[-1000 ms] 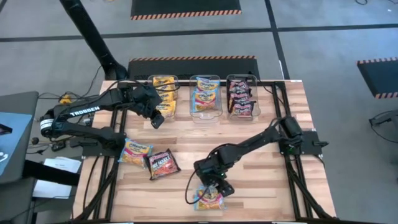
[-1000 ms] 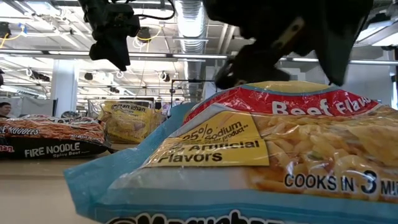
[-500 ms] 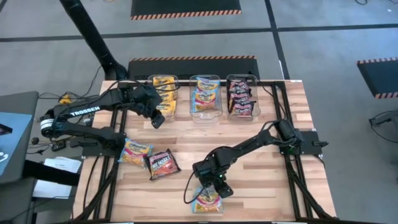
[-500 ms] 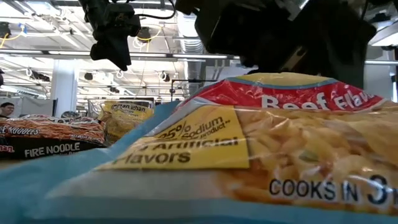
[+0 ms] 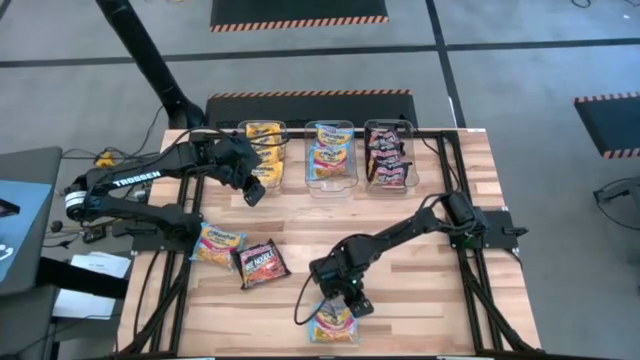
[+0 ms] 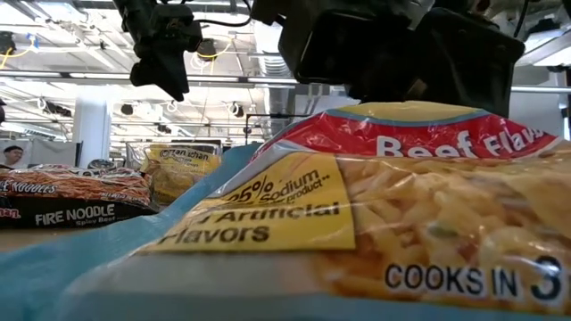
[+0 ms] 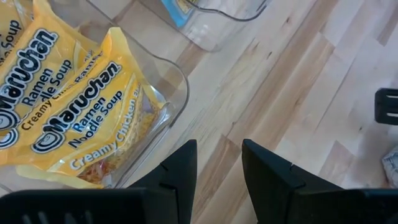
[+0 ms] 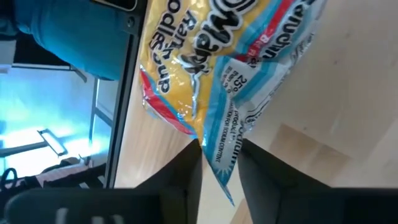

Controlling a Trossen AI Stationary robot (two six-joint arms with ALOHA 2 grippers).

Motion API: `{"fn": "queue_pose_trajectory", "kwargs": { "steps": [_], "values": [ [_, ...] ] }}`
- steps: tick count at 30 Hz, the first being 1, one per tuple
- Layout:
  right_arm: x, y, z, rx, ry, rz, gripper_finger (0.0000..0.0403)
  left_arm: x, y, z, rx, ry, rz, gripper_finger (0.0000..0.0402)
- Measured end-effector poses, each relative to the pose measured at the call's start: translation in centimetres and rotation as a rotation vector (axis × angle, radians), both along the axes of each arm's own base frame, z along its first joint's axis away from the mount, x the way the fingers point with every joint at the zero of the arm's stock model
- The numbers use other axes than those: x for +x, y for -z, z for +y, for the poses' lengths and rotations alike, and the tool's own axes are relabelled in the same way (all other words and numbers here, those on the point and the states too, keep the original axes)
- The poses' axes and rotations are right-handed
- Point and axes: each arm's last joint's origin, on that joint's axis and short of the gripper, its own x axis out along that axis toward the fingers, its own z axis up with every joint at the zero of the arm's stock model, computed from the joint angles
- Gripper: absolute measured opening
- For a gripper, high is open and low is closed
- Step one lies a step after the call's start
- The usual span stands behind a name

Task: Sort Maruchan noodles
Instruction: Put the blue noodle pack into the middle transparent bin

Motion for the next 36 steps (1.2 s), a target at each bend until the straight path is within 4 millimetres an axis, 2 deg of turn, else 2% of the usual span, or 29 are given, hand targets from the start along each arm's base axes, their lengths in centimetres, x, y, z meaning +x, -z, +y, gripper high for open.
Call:
{"fn": "queue_pose_trajectory", "kwargs": {
  "steps": [11,16,26,29,33,36],
  "values": [
    [0.15,-0.07,-0.23,0.004,-0.007,-0.018,0.0212,0.00,0.00,0.00,0.000,0.000,0.000,0.0114],
    [0.36,-0.15,-0.44,0.026,0.013,-0.013,0.0229,0.00,0.00,0.00,0.000,0.000,0.000,0.0114],
    [0.73,-0.33,0.38,0.038,0.047,-0.048,0.0220,0.00,0.00,0.00,0.000,0.000,0.000,0.0114],
    [0.89,0.20,0.43,0.037,0.053,-0.040,0.0210,-0.01,0.00,0.01,0.005,0.007,0.002,0.0114],
    [0.91,0.21,0.35,0.044,0.055,-0.035,0.0185,0.00,0.00,0.00,0.011,0.015,0.004,0.0114],
    [0.88,0.23,0.27,0.042,0.057,-0.029,0.0150,0.00,0.00,0.00,0.011,0.015,0.004,0.0114]
  ]
}}
